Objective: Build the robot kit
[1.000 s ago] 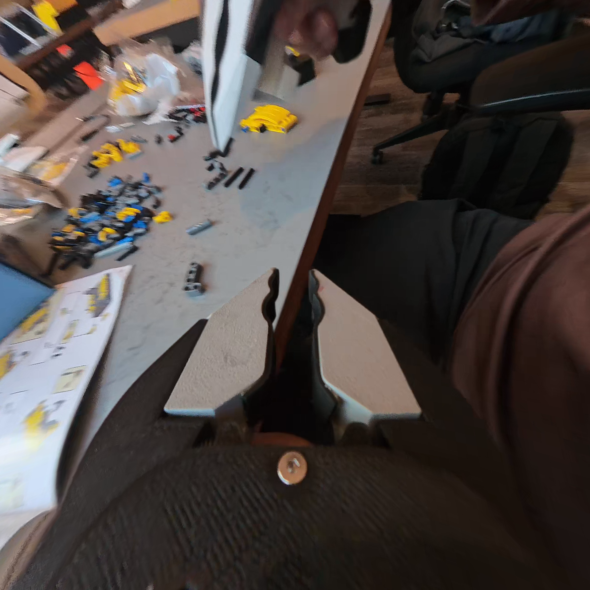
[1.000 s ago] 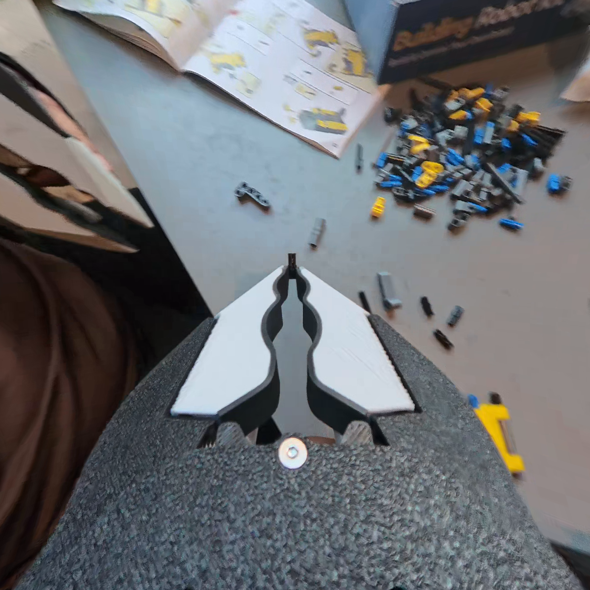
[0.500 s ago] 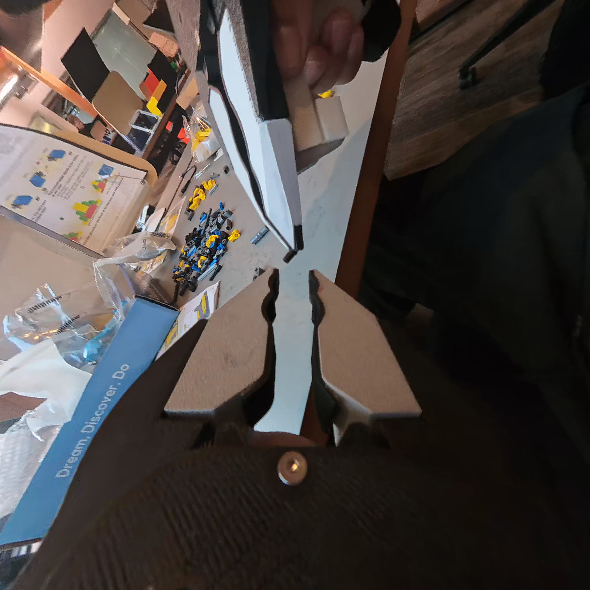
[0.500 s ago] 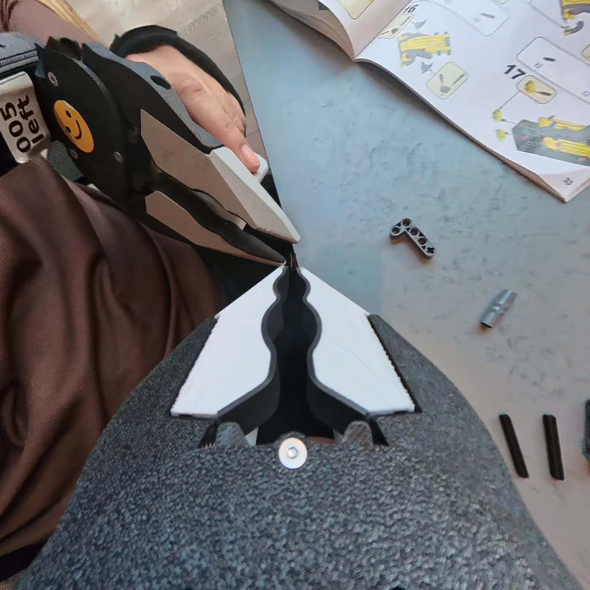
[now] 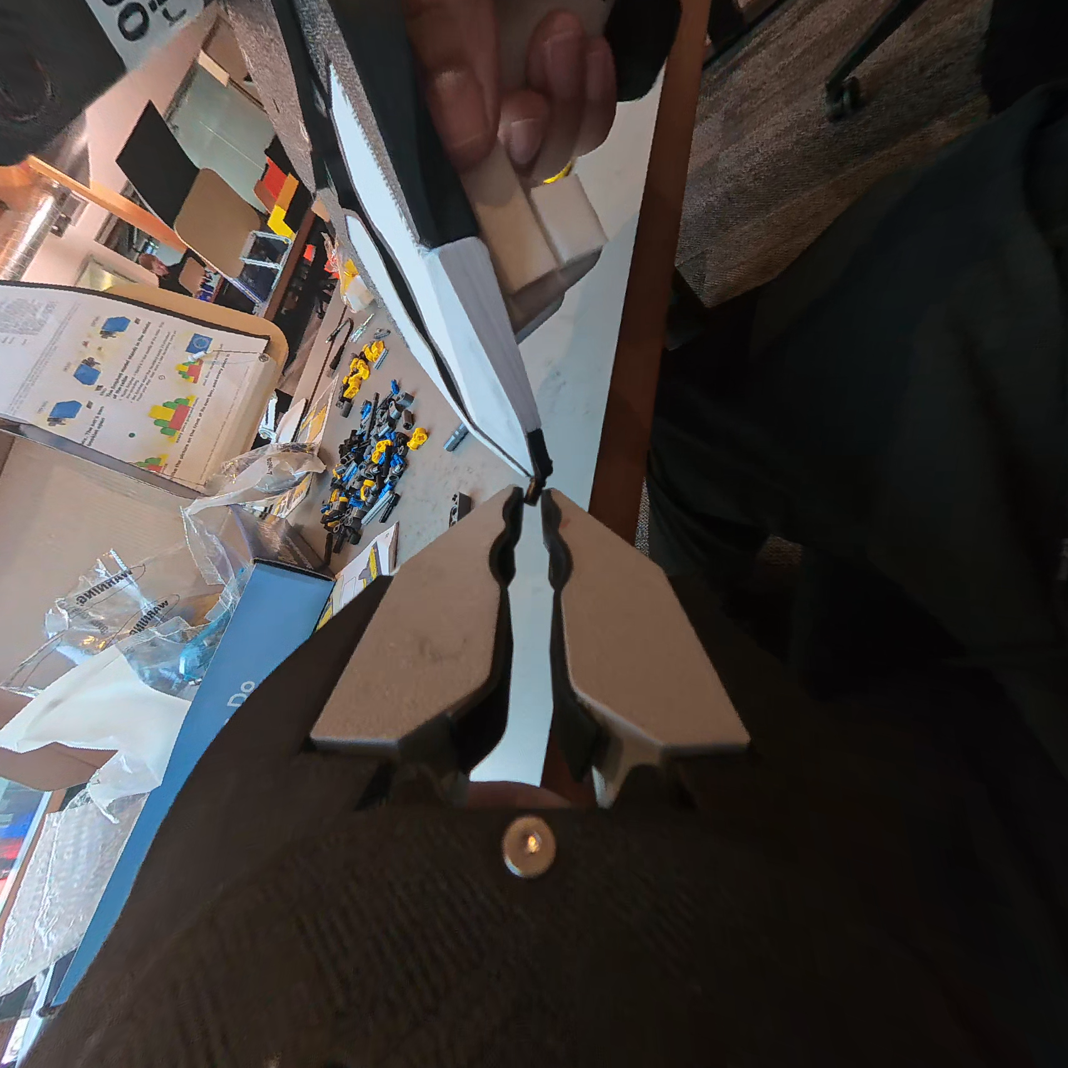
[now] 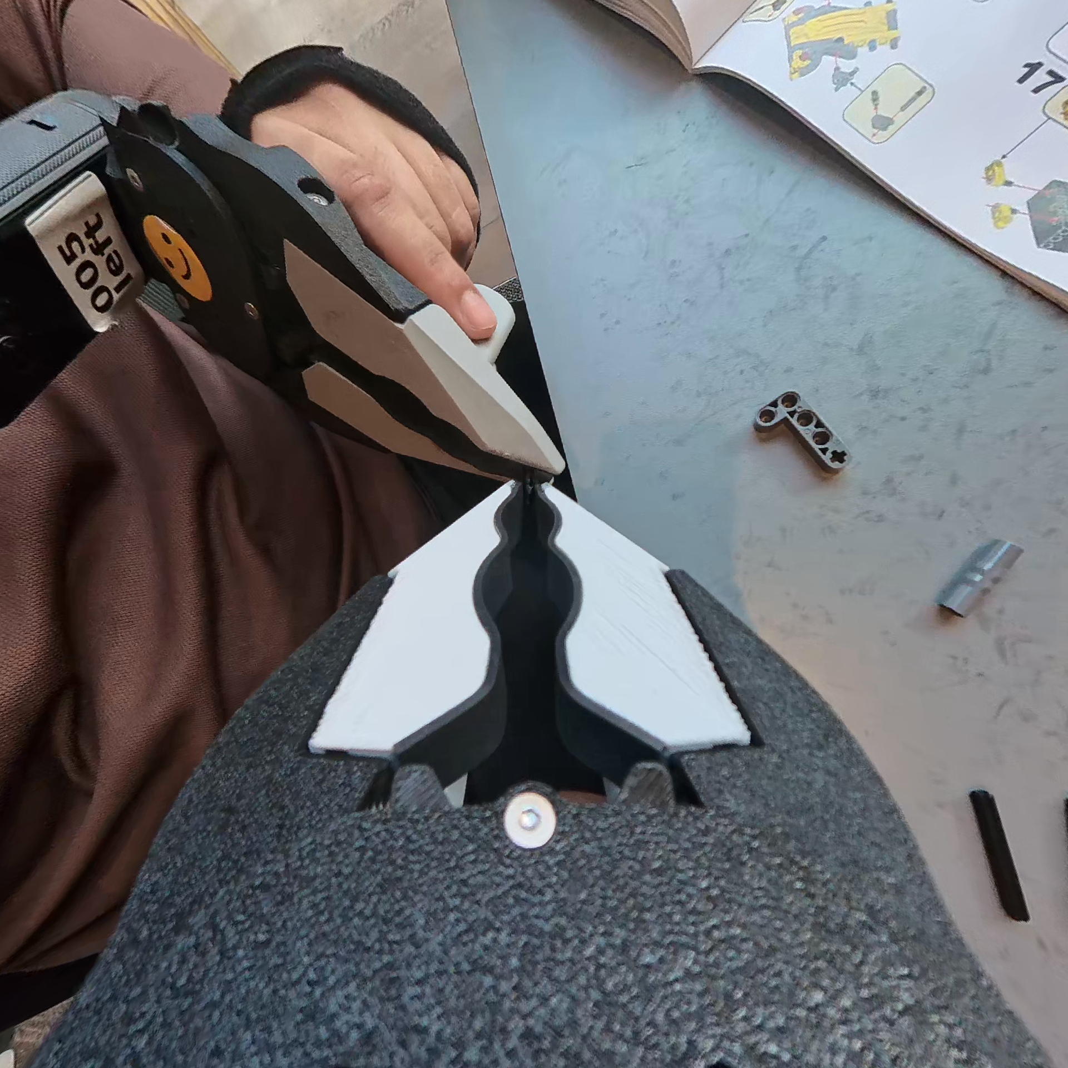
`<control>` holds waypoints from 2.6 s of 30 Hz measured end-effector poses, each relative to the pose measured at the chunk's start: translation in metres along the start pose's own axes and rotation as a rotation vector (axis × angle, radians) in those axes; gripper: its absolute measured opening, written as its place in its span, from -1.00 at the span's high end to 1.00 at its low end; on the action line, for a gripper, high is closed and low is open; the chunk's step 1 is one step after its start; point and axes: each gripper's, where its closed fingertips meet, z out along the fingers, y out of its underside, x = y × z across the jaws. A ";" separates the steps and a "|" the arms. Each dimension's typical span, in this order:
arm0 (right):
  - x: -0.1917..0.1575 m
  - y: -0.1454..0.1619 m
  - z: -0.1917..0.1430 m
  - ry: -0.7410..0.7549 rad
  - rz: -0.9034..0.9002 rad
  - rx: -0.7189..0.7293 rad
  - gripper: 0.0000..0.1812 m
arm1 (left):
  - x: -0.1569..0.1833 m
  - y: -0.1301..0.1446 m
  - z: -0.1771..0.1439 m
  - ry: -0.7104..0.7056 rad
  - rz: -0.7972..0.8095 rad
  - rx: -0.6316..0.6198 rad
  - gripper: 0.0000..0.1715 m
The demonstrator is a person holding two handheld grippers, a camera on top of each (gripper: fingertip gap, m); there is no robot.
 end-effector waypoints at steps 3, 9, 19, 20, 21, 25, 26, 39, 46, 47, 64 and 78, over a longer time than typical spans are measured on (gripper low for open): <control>0.002 -0.006 -0.003 0.013 0.004 0.034 0.97 | -0.005 0.000 0.000 -0.012 -0.033 -0.004 0.98; 0.003 -0.031 -0.018 0.123 -0.114 0.214 0.89 | -0.029 -0.006 -0.005 -0.061 -0.246 0.081 0.99; -0.002 -0.043 -0.035 0.183 -0.139 0.348 0.84 | -0.038 -0.010 -0.010 -0.103 -0.290 0.122 0.99; -0.002 -0.042 -0.033 0.187 -0.144 0.338 0.85 | -0.038 -0.011 -0.010 -0.103 -0.291 0.124 0.99; -0.001 -0.040 -0.031 0.190 -0.147 0.328 0.86 | -0.038 -0.011 -0.010 -0.103 -0.294 0.125 0.99; -0.001 -0.041 -0.027 0.173 -0.128 0.338 0.95 | -0.039 -0.011 -0.011 -0.106 -0.301 0.130 0.99; -0.001 -0.042 -0.027 0.166 -0.122 0.347 0.96 | -0.039 -0.011 -0.011 -0.106 -0.306 0.131 0.99; 0.001 -0.043 -0.023 0.149 -0.101 0.367 0.95 | -0.041 -0.009 -0.011 -0.106 -0.329 0.126 0.99; 0.001 -0.044 -0.022 0.147 -0.113 0.363 0.96 | -0.041 -0.008 -0.012 -0.091 -0.363 0.129 0.99; 0.001 -0.045 -0.022 0.153 -0.117 0.360 0.96 | -0.041 -0.007 -0.011 -0.084 -0.378 0.128 0.99; 0.028 -0.045 -0.038 0.261 -0.043 0.398 0.96 | -0.031 0.005 -0.003 0.001 -0.516 0.066 0.86; 0.055 -0.030 -0.037 0.334 0.003 0.408 0.96 | -0.023 0.012 0.003 0.047 -0.561 0.041 0.85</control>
